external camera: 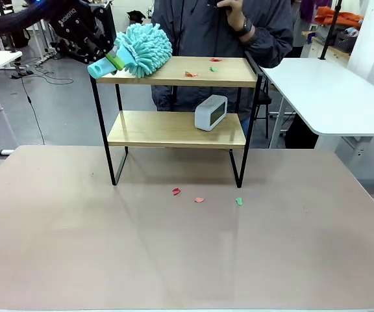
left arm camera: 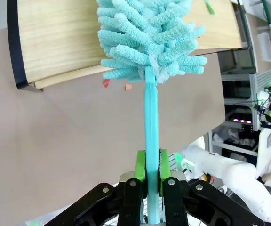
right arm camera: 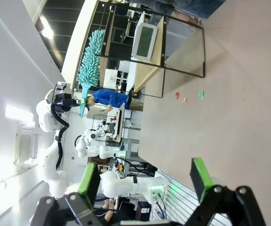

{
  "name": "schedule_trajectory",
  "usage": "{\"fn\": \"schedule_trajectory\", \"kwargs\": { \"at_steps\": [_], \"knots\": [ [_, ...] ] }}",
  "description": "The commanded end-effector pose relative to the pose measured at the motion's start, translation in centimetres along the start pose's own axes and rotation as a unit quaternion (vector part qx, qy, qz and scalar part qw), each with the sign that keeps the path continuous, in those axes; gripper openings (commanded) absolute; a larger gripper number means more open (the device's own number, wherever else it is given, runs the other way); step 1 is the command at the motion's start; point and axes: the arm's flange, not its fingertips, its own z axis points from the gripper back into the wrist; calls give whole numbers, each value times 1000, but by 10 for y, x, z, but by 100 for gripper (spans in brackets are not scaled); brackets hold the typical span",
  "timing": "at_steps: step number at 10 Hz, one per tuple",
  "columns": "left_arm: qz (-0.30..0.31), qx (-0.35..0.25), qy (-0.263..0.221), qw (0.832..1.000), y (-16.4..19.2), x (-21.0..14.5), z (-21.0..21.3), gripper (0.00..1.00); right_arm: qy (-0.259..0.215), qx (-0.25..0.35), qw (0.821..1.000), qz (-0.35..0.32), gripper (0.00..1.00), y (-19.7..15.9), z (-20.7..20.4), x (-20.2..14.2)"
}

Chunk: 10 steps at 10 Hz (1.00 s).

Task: Clean the shelf.
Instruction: Clean the remaining tier of the Shelf with the Duster once objects are removed.

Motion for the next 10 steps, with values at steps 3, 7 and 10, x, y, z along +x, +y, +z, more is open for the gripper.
{"fn": "schedule_trajectory", "kwargs": {
  "at_steps": [3,7,10],
  "knots": [
    [-21,9,14,1000,-14,3,-12,0,2,2,1000,14,100,0,2,1],
    [-64,6,39,997,-43,18,-31,0,2,2,1000,14,100,0,2,1],
    [-95,8,63,993,-62,28,-43,0,2,2,1000,14,100,0,2,1]
  ]
}}
